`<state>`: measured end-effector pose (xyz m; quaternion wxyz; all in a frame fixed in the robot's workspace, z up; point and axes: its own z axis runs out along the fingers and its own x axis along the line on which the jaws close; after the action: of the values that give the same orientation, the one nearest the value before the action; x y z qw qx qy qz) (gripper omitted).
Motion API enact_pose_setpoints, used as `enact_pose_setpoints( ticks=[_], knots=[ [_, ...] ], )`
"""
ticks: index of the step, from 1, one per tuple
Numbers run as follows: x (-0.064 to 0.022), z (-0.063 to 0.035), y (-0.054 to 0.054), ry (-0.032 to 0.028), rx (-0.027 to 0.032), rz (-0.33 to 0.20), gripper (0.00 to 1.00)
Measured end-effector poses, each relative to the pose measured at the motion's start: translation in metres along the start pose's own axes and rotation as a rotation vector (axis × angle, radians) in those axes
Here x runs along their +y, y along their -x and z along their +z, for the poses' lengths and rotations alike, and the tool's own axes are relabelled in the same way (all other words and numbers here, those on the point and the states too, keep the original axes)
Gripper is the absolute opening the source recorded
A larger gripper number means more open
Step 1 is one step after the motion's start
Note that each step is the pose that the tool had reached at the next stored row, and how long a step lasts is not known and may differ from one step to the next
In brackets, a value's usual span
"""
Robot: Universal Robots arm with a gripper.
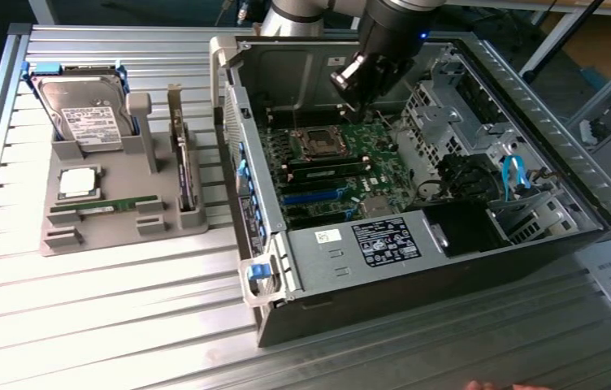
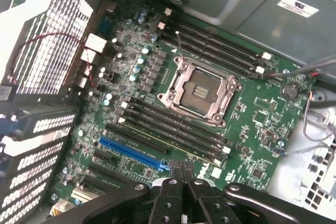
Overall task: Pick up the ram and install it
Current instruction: 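Press down the ram until it locks into place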
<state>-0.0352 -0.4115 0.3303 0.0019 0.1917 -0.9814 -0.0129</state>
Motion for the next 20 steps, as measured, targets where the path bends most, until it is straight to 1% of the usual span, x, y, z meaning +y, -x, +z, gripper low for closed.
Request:
enact_pose_setpoints(
  ticks=[1,2,3,5,10,12,16,18,20],
  knots=[
    [0.0,0.0,0.0,0.0,-0.0009,0.034,0.1],
    [0.0,0.0001,0.0,-0.0001,-0.0015,0.057,0.1],
    [0.0,0.0001,0.0,-0.0001,-0.0024,0.094,0.1],
    [0.0,0.0002,0.0,-0.0002,-0.0038,0.145,0.1],
    [0.0,0.0003,0.0,-0.0003,-0.0062,0.239,0.1],
    [0.0,0.0003,0.0,-0.0003,-0.0075,0.284,0.1],
    [0.0,0.0003,0.0,-0.0004,-0.009,0.345,0.1],
    [0.0,0.0003,0.0,-0.0004,-0.01,0.384,0.1],
    [0.0,0.0003,0.0,-0.0005,-0.0101,0.384,0.1]
  ],
)
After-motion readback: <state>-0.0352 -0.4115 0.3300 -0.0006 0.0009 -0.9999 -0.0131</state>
